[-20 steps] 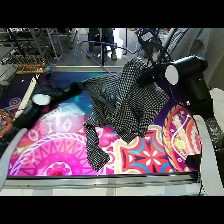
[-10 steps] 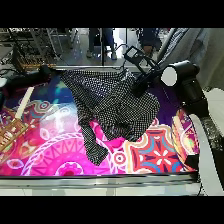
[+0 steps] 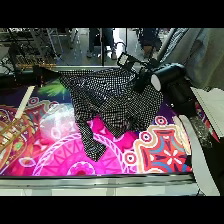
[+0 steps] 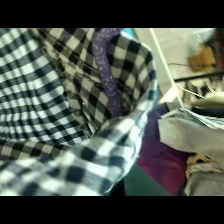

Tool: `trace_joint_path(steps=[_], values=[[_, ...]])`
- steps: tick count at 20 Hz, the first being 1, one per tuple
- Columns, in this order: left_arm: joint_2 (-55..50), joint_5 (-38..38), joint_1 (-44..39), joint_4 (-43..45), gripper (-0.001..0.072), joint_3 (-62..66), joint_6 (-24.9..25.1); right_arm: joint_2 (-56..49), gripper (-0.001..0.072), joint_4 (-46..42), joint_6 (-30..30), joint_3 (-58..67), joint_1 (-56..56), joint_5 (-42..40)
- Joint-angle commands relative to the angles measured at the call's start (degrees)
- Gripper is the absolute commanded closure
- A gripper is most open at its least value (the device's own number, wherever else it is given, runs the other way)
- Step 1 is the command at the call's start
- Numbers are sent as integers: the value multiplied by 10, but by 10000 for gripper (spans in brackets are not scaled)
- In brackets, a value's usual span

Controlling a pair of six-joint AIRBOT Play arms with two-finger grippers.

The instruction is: Fold the clothes and pants, and hang the long-sleeved shirts on hangers.

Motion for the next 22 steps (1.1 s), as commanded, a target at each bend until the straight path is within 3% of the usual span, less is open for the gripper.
trace_joint_path(steps=[1,4,10,13,15,18,22], values=[[-1,-41,2,93,693,2,0,-14,692,-80,93,-3,3,-24],[-1,-43,0,145,693,2,-32,-16,692,-115,115,-3,3,-27],[-1,-54,-3,-82,692,2,-32,-17,692,-160,56,-51,32,-46],[-1,-107,-11,-130,691,2,-32,-20,692,-219,135,-91,42,-64],[-1,-134,-23,-122,690,2,-32,-30,692,-236,198,-92,41,-50],[-1,-139,-56,-80,691,1,-30,-43,692,-249,221,-91,42,-24],[-8,-139,-79,100,690,1,-31,-44,692,-258,271,-85,27,40]])
